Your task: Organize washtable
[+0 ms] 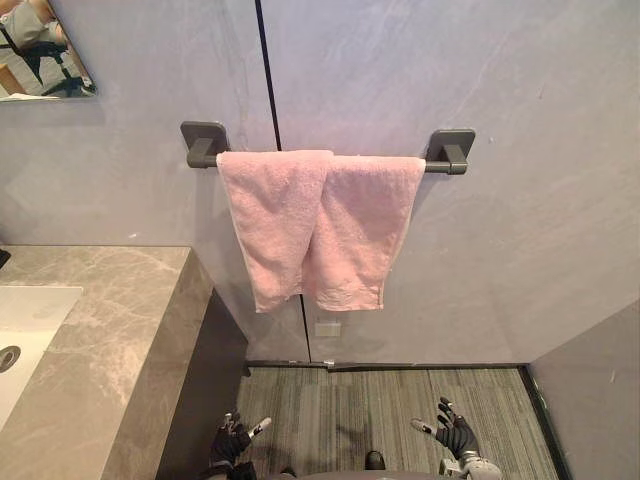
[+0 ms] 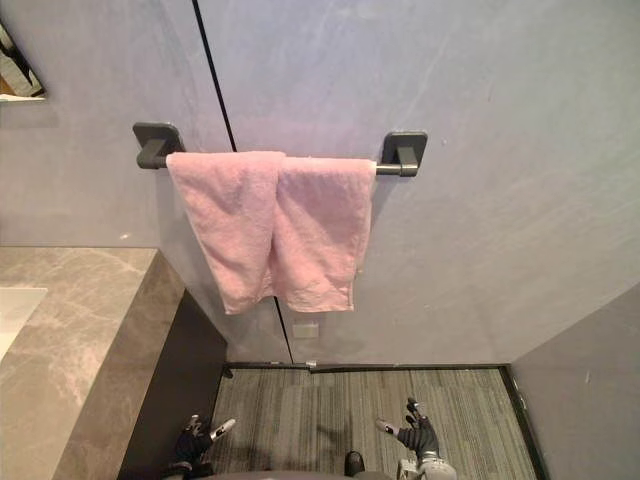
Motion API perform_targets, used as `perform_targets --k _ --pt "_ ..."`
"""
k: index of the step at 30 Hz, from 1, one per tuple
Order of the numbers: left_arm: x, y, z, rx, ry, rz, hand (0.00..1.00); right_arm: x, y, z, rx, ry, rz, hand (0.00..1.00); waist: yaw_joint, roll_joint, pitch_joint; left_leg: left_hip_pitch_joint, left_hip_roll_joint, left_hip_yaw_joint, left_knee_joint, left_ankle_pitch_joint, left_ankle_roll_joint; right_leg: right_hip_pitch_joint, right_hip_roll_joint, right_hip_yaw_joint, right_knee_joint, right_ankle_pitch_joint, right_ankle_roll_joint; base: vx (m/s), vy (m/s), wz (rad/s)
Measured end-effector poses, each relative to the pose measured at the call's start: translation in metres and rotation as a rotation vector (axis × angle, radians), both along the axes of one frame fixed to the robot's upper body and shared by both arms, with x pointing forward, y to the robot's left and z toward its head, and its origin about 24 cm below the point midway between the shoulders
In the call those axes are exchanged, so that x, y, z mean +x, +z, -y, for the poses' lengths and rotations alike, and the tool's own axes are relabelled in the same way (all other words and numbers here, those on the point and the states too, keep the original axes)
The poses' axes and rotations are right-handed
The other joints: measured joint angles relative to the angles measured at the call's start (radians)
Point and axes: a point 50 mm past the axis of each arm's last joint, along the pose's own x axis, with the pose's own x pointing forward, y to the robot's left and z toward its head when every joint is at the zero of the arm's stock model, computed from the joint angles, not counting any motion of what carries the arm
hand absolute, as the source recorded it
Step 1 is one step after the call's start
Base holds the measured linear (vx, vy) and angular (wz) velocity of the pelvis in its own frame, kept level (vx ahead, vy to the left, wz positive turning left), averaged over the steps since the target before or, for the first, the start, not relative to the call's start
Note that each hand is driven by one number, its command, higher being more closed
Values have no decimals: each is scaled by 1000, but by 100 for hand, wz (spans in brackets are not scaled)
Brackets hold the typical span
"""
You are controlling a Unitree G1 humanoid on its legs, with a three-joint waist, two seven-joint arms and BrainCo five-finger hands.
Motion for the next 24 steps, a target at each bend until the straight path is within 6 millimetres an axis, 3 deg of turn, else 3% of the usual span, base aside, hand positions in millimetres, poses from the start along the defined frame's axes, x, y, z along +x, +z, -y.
perform_targets --k 12,16,20,21,22,24 --pt "-3 -3 2 18 -43 -28 0 -2 -4 -1 -19 35 -33 0 3 9 -8 8 3 35 5 -13 1 -12 6 34 17 -2 2 4 9 -10" --pt "2 -2 2 19 -46 -15 0 4 -3 -3 -26 66 -30 0 26 1 -4 -5 14 78 49 -42 0 -60 18 75 70 -16 -1 -2 10 -28" --pt "25 7 0 36 -77 53 0 23 3 -7 -27 91 20 0 24 -29 25 -144 39 73 234 -108 5 -220 26 79 321 -112 23 -96 -28 1" --pt "36 11 1 39 -83 88 0 31 5 -8 -28 97 40 0 28 -22 33 -188 58 59 268 -117 9 -269 28 78 415 -161 21 -73 -24 26" --pt "41 13 1 42 -90 104 0 31 6 -9 -26 97 42 0 28 -26 36 -204 56 45 284 -117 9 -291 14 72 506 -200 7 -14 -57 58" --pt "52 21 -3 64 -108 152 0 26 7 -9 -27 95 42 0 25 -43 31 -256 53 -39 343 -116 8 -260 -63 75 688 -301 39 36 -166 96"
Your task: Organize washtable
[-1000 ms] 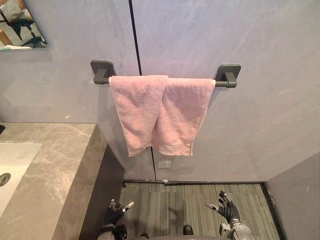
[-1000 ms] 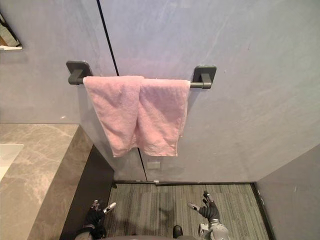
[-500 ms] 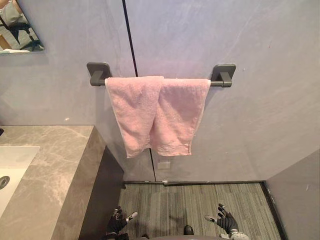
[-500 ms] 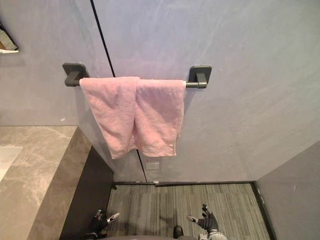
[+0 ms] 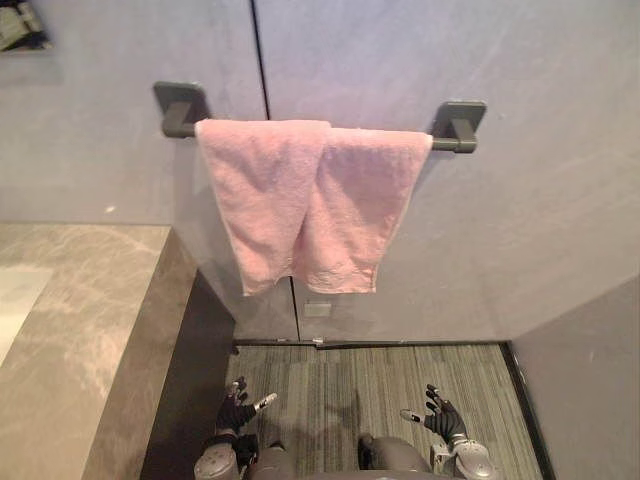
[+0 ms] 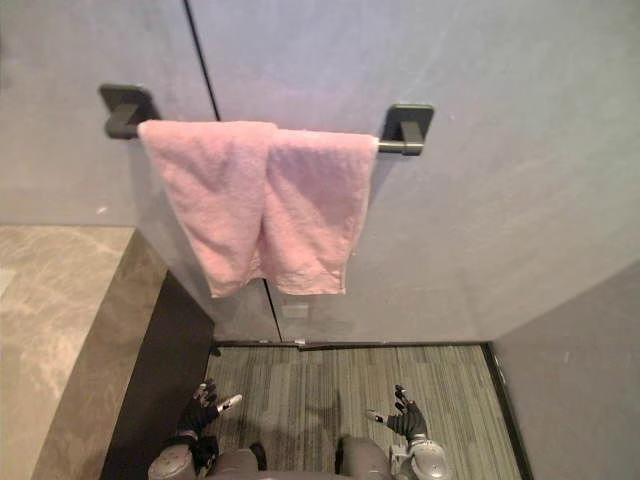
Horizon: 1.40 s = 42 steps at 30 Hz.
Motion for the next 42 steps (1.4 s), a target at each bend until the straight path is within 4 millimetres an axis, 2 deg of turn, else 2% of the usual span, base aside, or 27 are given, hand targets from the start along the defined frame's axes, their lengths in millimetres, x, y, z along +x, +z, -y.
perform_targets --k 1,2,3,4,5,6,7,8,9,10,12,13,15,16,17,19,20,21,22,24,25,26,27,30,34,39,42 --pt "2 1 -1 4 0 9 0 0 1 0 -1 0 5 0 0 -4 -1 -17 0 -13 13 3 -4 11 -17 3 16 -8 3 2 -279 97" --pt "4 4 -4 12 1 21 0 1 2 1 -3 0 10 0 1 -11 -3 -56 1 -42 44 9 -15 41 -60 12 37 -31 21 -60 -341 79" --pt "3 4 -6 14 7 18 0 8 6 0 -5 8 37 0 7 -20 -6 -95 6 -65 66 26 -39 67 -83 44 36 -71 42 -89 -367 77" --pt "2 3 -6 14 8 16 0 11 7 0 -8 15 49 0 8 -27 -10 -106 10 -79 69 38 -54 72 -73 53 27 -92 51 -147 -413 55" --pt "0 1 -4 7 12 6 0 17 10 1 -17 31 62 0 19 -12 -3 -111 25 -98 43 70 -73 74 -44 51 5 -112 44 -204 -400 28" --pt "-2 -1 5 -20 24 1 0 21 12 2 -29 44 75 0 36 15 -11 -113 52 -97 -22 135 -78 77 -14 49 -42 -127 38 -224 -388 19" --pt "-6 -2 7 -29 30 -7 0 24 14 3 -33 50 84 0 40 15 -12 -114 54 -97 -47 164 -74 78 -12 45 -59 -144 39 -235 -351 20" --pt "-8 -4 14 -39 24 -18 0 29 18 3 -40 55 109 0 46 18 -10 -119 60 -98 -93 216 -75 75 -8 16 -83 -186 8 -254 -342 63" --pt "-10 -8 26 -72 12 -38 0 30 21 9 -63 50 121 0 29 50 1 -122 90 -105 -146 266 -77 78 27 -47 -81 -187 -10 -336 -368 82" --pt "-11 -9 29 -82 12 -41 0 30 21 11 -71 46 122 0 23 62 0 -121 95 -106 -166 287 -69 78 36 -71 -80 -186 -13 -298 -274 103" --pt "-13 -10 33 -96 7 -47 0 24 19 17 -97 30 102 0 24 81 1 -120 113 -59 -227 388 -41 79 57 -135 -78 -167 -52 -261 -197 75" --pt "-13 -11 33 -97 10 -50 0 25 18 20 -106 28 96 0 22 81 4 -119 108 -2 -219 385 -34 77 46 -168 -81 -154 -75 -250 -142 57" --pt "-11 -10 30 -88 4 -48 0 23 17 23 -115 16 87 0 19 64 10 -117 74 43 -115 294 -58 75 10 -206 -84 -139 -93 -175 -45 53" --pt "-10 -9 26 -75 0 -42 0 23 16 22 -105 5 84 0 10 45 18 -120 43 37 -21 225 -49 77 -17 -221 -95 -128 -89 -169 9 56" --pt "-12 -10 22 -65 1 -50 0 23 15 22 -101 6 79 0 -4 37 16 -120 22 36 81 157 -39 79 -37 -233 -120 -103 -81 -168 34 48" --pt "-15 -12 21 -63 1 -67 0 21 14 23 -95 1 71 0 -6 43 14 -97 18 38 182 77 -31 83 -46 -236 -161 -66 -66 -132 133 21" --pt "-18 -15 21 -65 2 -84 0 20 11 23 -94 0 55 0 -8 56 12 -57 24 47 213 36 -28 102 -45 -244 -197 -38 -46 -110 229 28" --pt "-18 -15 21 -65 1 -84 0 19 11 24 -93 -8 50 0 -16 64 12 -51 21 60 192 38 -31 117 -44 -253 -220 -26 -36 -77 183 42" --pt "-19 -15 20 -61 2 -87 0 17 8 21 -81 -5 35 0 -28 59 14 -18 9 76 128 46 -43 150 -43 -268 -276 0 -22 -137 197 45" --pt "-25 -16 17 -52 -4 -102 0 13 5 20 -73 -16 19 0 -33 67 -6 93 -27 81 -119 70 -35 200 -45 -290 -388 56 -11 -107 167 36" --pt "-26 -16 15 -46 -8 -106 0 11 3 19 -64 -29 8 0 -36 57 -15 117 -50 78 -203 118 -25 209 -51 -301 -420 71 -7 -69 116 42" --pt "-24 -15 15 -37 -28 -103 0 11 3 19 -58 -50 12 0 -36 56 -22 137 -70 66 -295 177 -11 219 -54 -309 -465 101 -2 -112 105 41" --pt "-23 -15 13 -29 -39 -103 0 8 1 20 -56 -59 2 0 -35 58 -21 146 -79 61 -342 206 -5 218 -56 -317 -481 120 -1 -127 86 32" --pt "-32 -17 12 -27 -35 -128 0 3 -3 19 -51 -63 -24 0 -32 67 -24 170 -92 39 -391 237 5 237 -61 -331 -500 136 11 -122 65 16" --pt "-46 -21 11 -30 -26 -165 0 -6 -8 16 -40 -65 -62 0 -32 67 -31 187 -97 30 -414 239 3 258 -60 -338 -517 144 15 -90 35 7" --pt "-48 -23 11 -32 -20 -178 0 -10 -11 15 -37 -60 -84 0 -31 65 -29 183 -106 -3 -415 237 6 278 -60 -364 -533 142 19 2 9 18" --pt "-49 -23 11 -33 -12 -178 0 -11 -12 14 -37 -59 -88 0 -32 56 -23 164 -116 -51 -409 252 9 286 -66 -418 -531 133 23 78 -21 41"
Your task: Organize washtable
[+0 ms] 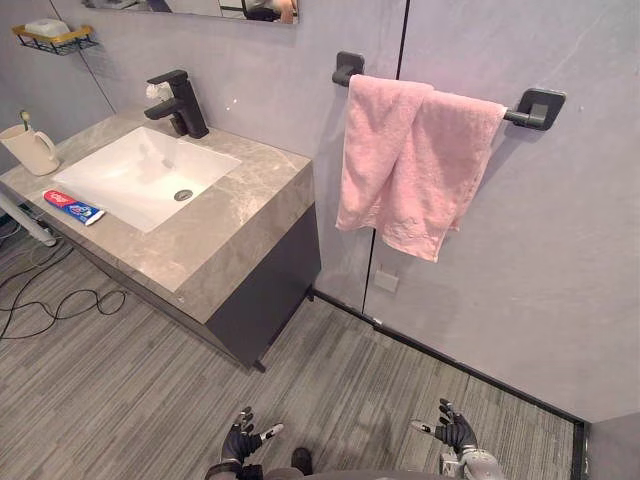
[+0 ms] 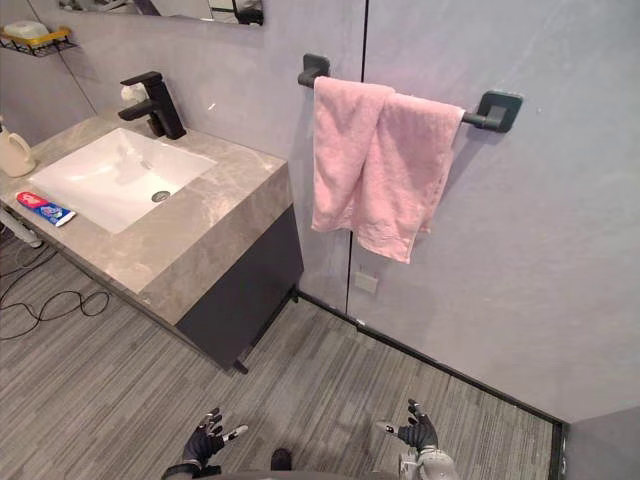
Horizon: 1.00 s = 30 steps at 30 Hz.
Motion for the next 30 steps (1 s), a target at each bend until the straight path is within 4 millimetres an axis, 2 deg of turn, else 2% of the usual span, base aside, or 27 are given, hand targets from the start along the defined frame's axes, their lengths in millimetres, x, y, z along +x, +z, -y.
perform_targets --k 3,4,5,6,7,8,9,10,11,12,13,14,15,16,18,20,21,22,25,26,27,28,29,30 --pt "4 2 1 -1 1 19 0 3 1 4 -11 -1 7 0 2 2 6 -85 -27 -80 26 43 0 -17 -26 -126 40 -14 2 93 -22 126" --pt "7 4 0 1 1 36 0 7 2 5 -12 -8 16 0 1 3 15 -124 -49 -72 49 82 17 -23 -45 -172 65 -19 -4 30 10 156" --pt "13 7 5 -13 3 67 0 12 4 10 -23 -12 23 0 1 4 42 -169 -58 -33 79 142 60 -73 -74 -225 179 -25 -25 -63 42 159" --pt "16 8 10 -24 10 75 0 21 8 15 -37 -15 46 0 6 36 60 -180 -50 -18 73 165 71 -107 -62 -239 220 -61 -17 -146 56 173" --pt "19 9 4 -7 0 82 0 26 10 14 -36 -17 62 0 -8 8 75 -187 -51 -2 56 167 57 -98 -56 -227 92 -8 -72 -134 -15 147" --pt "22 11 -1 0 15 94 0 31 11 11 -32 -23 80 0 -1 -3 90 -189 -24 132 166 54 79 -81 -97 -265 90 22 -34 -25 -68 162" --pt "22 9 0 -5 6 81 0 32 13 14 -47 -30 84 0 -9 -16 94 -182 49 267 289 -62 85 -65 -118 -320 109 20 -37 42 -66 126" --pt "23 10 0 -2 5 85 0 33 14 17 -53 -31 89 0 -17 -21 95 -164 98 333 337 -94 54 -46 -139 -337 109 23 -29 61 87 120" --pt "20 8 1 -6 5 74 0 33 15 21 -65 -29 92 0 -34 -7 87 -130 156 376 315 -86 19 -28 -142 -372 103 35 -11 13 210 100" --pt "19 7 5 -14 -1 67 0 32 15 25 -77 -31 86 0 -42 26 80 -84 210 360 229 -26 -40 -24 -128 -400 98 45 7 -10 263 76" --pt "20 7 7 -17 -4 64 0 32 15 26 -79 -32 84 0 -44 34 81 -70 206 326 190 -36 -62 -20 -126 -408 90 56 17 -29 294 55" --pt "22 7 3 -4 -17 61 0 32 13 21 -63 -36 75 0 -46 20 82 -60 175 318 147 -34 -50 -7 -137 -426 59 93 22 -25 286 36" --pt "21 7 -5 21 -29 57 0 31 10 7 -24 -32 72 0 -34 -14 87 -61 148 308 145 -33 -48 4 -153 -434 33 117 29 -31 246 30" --pt "20 7 -9 33 -36 49 0 29 8 1 -7 -35 66 0 -28 -19 88 -65 133 305 149 -33 -46 5 -163 -435 26 126 34 -32 194 25" --pt "23 9 -16 58 -49 54 0 27 5 -8 16 -26 58 0 -22 -57 71 -107 110 286 218 -58 -17 11 -191 -444 14 152 48 -44 158 32" --pt "23 10 -20 72 -53 58 0 35 9 -10 7 13 77 0 -20 -38 82 -190 109 249 378 -147 12 19 -209 -461 14 163 65 -119 195 34" --pt "23 10 -20 72 -51 57 0 37 10 -9 4 18 81 0 -17 -27 85 -213 114 240 417 -171 17 18 -209 -462 14 165 69 -158 215 25" --pt "22 10 -20 71 -51 56 0 38 11 -6 -5 19 84 0 -6 -1 93 -260 120 215 488 -210 28 18 -208 -468 18 162 76 -151 205 26" --pt "14 8 -21 70 -34 39 0 34 8 1 -25 27 45 0 9 36 100 -351 111 161 624 -297 51 18 -233 -498 72 140 118 -154 248 54" --pt "7 7 -25 77 -23 21 0 31 6 -1 -18 27 31 0 11 22 108 -366 79 152 644 -316 71 18 -278 -510 130 112 137 -83 263 64" --pt "5 7 -27 79 -17 15 0 30 5 -2 -14 28 26 0 12 18 108 -366 58 146 645 -323 81 17 -305 -511 161 94 136 -58 249 68" --pt "3 7 -29 84 -12 11 0 29 3 -5 -6 29 15 0 11 -6 115 -367 27 144 640 -325 84 6 -340 -501 196 63 114 37 228 75" --pt "2 7 -30 85 -4 11 0 28 3 -6 0 32 13 0 14 -14 116 -373 -4 137 643 -331 95 -34 -356 -423 257 -6 -12 38 214 86" --pt "-2 6 -32 89 -3 2 0 26 2 -7 9 40 10 0 13 -17 121 -383 -19 115 660 -345 121 -95 -328 -261 331 -107 -119 39 180 75"
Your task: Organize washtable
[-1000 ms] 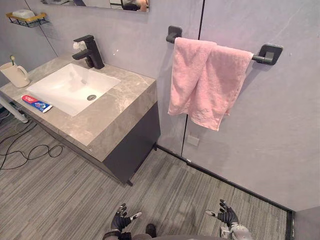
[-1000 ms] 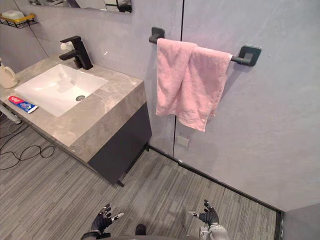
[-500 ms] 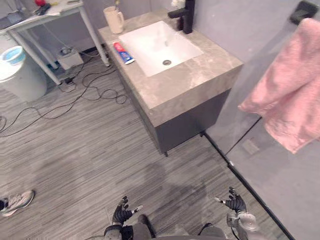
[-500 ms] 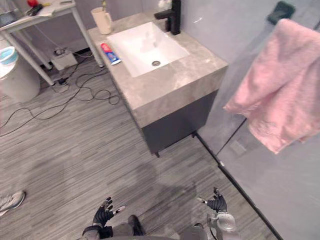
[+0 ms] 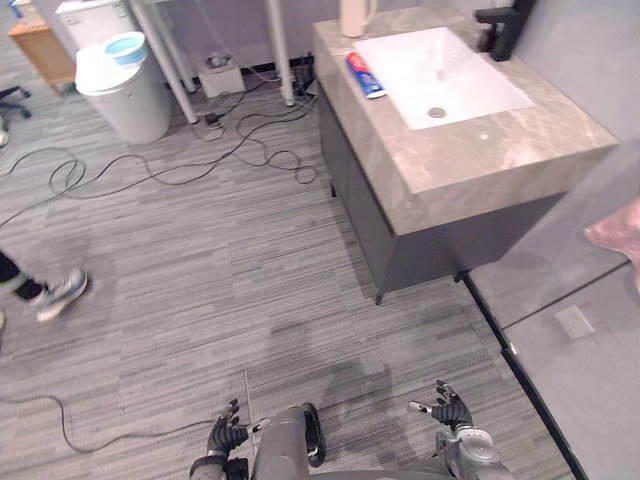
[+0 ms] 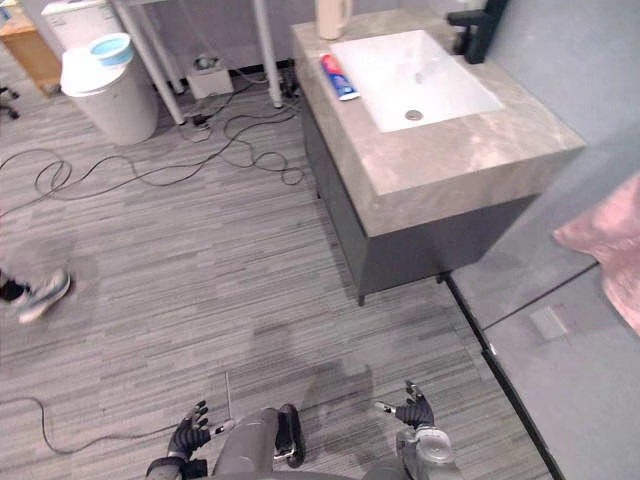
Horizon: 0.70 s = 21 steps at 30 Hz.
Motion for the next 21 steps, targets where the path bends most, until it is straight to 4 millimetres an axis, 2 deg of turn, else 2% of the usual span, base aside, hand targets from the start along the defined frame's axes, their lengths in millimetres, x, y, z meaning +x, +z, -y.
perform_targets --k 1,2,3,4,6,7,9,11,12,13,15,16,17,18,19,20,21 --pt "-1 0 -2 5 0 -4 0 -1 -1 -2 5 9 -4 0 0 -8 4 6 -19 -12 1 -3 10 -20 22 90 20 -47 -11 61 118 95" --pt "0 1 -5 15 -3 -5 0 -4 -2 -6 13 25 -12 0 -5 -29 9 20 -61 -43 0 -12 30 -36 71 234 66 -107 8 120 102 87" --pt "0 1 -7 20 -4 -11 0 -6 -3 -9 22 24 -17 0 4 -47 12 44 -83 -56 -9 -18 42 -73 112 283 127 -132 49 147 120 74" --pt "-1 1 -8 22 -3 -13 0 -5 -3 -11 26 24 -13 0 7 -46 15 59 -92 -65 -17 -19 50 -91 134 291 147 -141 64 158 78 40" --pt "1 1 -8 21 -5 -10 0 -9 -4 -10 31 12 -16 0 -10 -46 28 139 -117 -125 -78 -13 72 -142 247 280 163 -147 85 186 57 58" --pt "3 2 -7 20 -8 -6 0 -10 -4 -10 38 -2 -11 0 -11 -37 31 154 -117 -140 -91 -13 72 -162 272 274 152 -145 88 219 38 69" --pt "19 4 -2 16 -44 29 0 -7 0 -8 41 -19 19 0 -15 -34 34 211 -115 -211 -148 -12 69 -253 345 261 62 -94 102 251 35 70" --pt "29 7 1 14 -59 53 0 -8 0 -6 40 -31 27 0 -16 -45 35 255 -124 -249 -198 -9 52 -282 351 267 -42 -23 116 332 -16 80" --pt "31 8 1 16 -61 60 0 -11 -1 -6 43 -36 19 0 -16 -66 32 301 -134 -256 -246 -22 28 -290 334 275 -117 36 118 495 -101 102" --pt "32 8 1 14 -61 63 0 -13 -1 -7 48 -46 19 0 -33 -75 26 334 -132 -258 -246 -38 14 -291 318 275 -165 65 114 443 -132 96" --pt "29 7 0 14 -52 56 0 -14 -2 -7 53 -58 17 0 -40 -79 19 372 -128 -276 -239 -77 -4 -291 317 285 -130 116 62 525 -187 62" --pt "24 5 2 7 -40 45 0 -15 -2 -7 55 -60 17 0 -40 -58 5 410 -81 -280 -222 -114 -71 -285 365 285 -75 137 28 594 -209 30" --pt "21 4 1 6 -34 34 0 -14 -2 -9 58 -58 18 0 -39 -42 -4 403 -55 -271 -173 -125 -110 -272 392 282 -81 141 23 617 -230 43" --pt "20 3 0 8 -32 28 0 -14 0 -12 66 -57 29 0 -55 -41 -7 327 -30 -228 30 -108 -136 -228 439 286 -117 186 -16 494 -201 33" --pt "19 2 2 1 -26 18 0 -12 1 -9 58 -54 40 0 -62 -24 -4 296 1 -204 142 -95 -148 -196 466 282 -122 178 -24 776 -176 -11" --pt "16 1 5 -21 6 20 0 -6 6 -8 47 -31 65 0 -50 9 -2 208 60 -147 375 75 -137 -128 510 323 -171 166 -53 670 -101 -64" --pt "16 1 5 -21 12 19 0 -4 7 -10 49 -24 75 0 -36 8 0 182 79 -127 430 73 -125 -101 513 353 -188 163 -57 682 -54 -101"
